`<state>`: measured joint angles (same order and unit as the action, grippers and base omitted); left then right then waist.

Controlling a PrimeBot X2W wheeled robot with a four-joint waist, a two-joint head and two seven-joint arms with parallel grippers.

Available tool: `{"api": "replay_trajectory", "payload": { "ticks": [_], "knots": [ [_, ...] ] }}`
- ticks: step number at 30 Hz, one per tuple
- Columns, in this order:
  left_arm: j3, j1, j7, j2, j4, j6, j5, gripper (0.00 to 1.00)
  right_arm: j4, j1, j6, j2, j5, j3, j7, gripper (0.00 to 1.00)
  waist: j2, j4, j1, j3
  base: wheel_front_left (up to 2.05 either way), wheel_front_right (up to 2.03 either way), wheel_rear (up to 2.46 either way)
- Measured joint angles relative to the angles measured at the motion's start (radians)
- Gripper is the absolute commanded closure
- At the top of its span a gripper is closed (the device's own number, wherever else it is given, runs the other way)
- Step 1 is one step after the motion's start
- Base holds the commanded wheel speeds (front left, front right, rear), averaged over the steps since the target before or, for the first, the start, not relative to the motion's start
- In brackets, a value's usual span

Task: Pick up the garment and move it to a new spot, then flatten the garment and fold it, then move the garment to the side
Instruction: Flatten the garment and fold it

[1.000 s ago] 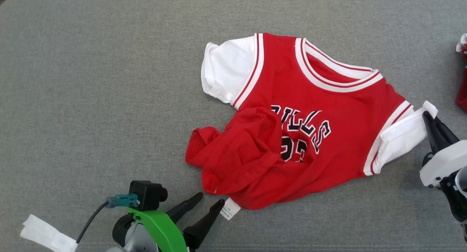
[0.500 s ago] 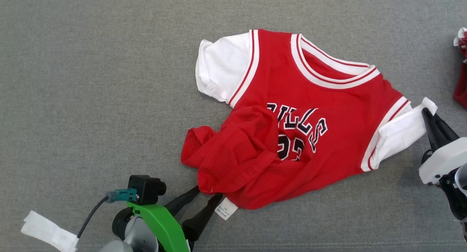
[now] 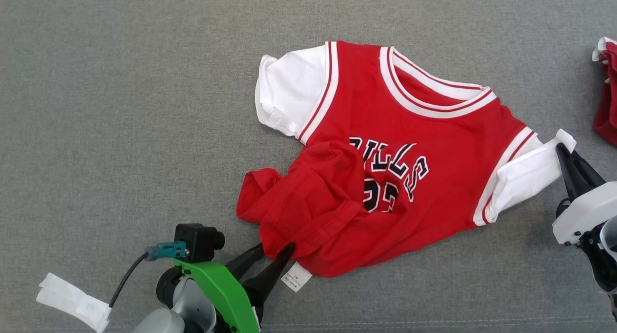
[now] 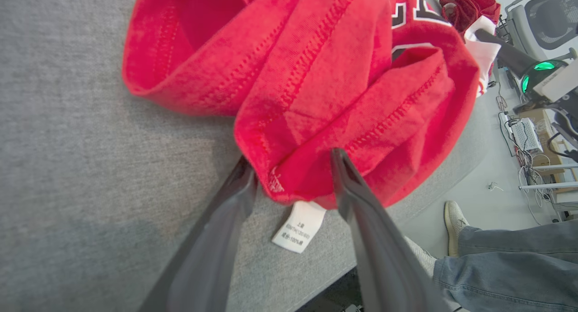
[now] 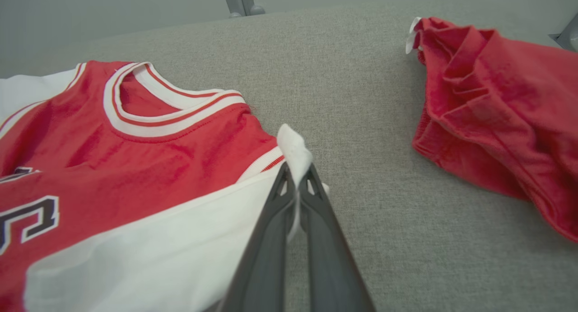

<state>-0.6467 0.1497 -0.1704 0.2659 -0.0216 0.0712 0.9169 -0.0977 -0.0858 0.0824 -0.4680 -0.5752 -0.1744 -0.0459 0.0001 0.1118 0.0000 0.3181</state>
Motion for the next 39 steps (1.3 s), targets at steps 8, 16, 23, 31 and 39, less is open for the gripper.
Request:
{"api": "replay_trajectory", "payload": {
  "ticks": [8, 16, 23, 31, 39],
  "knots": [
    [0.006, 0.0, 0.011, 0.001, -0.012, 0.009, 0.003, 0.0, 0.004, 0.014, 0.0, 0.0, 0.0, 0.0, -0.003, 1.0, 0.0, -0.005, 0.0, -0.009, 0.0, 0.0, 0.0],
    [0.001, -0.002, 0.001, 0.065, 0.004, 0.027, 0.013, 0.0, 0.007, 0.027, 0.009, 0.0, 0.0, 0.001, -0.012, 1.0, 0.0, -0.005, 0.0, -0.018, 0.0, 0.0, 0.0],
    [-0.051, -0.008, -0.014, 0.081, 0.037, 0.042, 0.011, 0.0, 0.019, 0.035, 0.009, -0.001, 0.0, 0.002, -0.017, 1.0, 0.0, -0.002, 0.0, -0.018, 0.0, 0.0, 0.0],
    [-0.081, -0.006, -0.012, 0.112, 0.048, 0.043, -0.043, 0.0, 0.028, 0.035, 0.01, -0.001, 0.0, 0.002, -0.025, 1.0, 0.0, -0.004, 0.0, -0.01, 0.0, 0.0, 0.0],
    [-0.093, 0.014, 0.032, 0.119, 0.041, 0.044, -0.105, 0.0, 0.044, 0.035, 0.016, -0.001, 0.0, 0.002, -0.026, 1.0, 0.0, -0.01, 0.0, 0.001, 0.0, 0.0, 0.0]
  ]
}}
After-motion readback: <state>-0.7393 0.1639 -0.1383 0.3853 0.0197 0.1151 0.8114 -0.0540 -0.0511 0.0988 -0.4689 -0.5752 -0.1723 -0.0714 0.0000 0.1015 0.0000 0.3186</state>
